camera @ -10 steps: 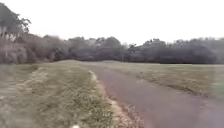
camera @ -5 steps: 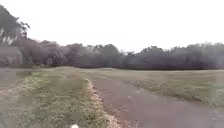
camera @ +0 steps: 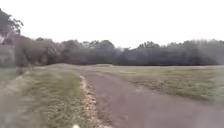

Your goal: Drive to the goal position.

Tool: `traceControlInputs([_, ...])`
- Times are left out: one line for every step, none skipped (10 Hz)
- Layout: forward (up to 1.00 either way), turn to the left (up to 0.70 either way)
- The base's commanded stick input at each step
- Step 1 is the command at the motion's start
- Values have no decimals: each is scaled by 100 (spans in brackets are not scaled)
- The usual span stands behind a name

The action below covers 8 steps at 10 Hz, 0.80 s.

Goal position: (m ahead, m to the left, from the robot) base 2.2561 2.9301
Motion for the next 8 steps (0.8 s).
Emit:
traceControlInputs([60, -6])
traceControlInputs([60, -4])
traceControlInputs([60, -2])
traceControlInputs([60, 0])
traceControlInputs([60, 0])
traceControlInputs([60, 0])
traceControlInputs([60, 0])
traceControlInputs([60, 0])
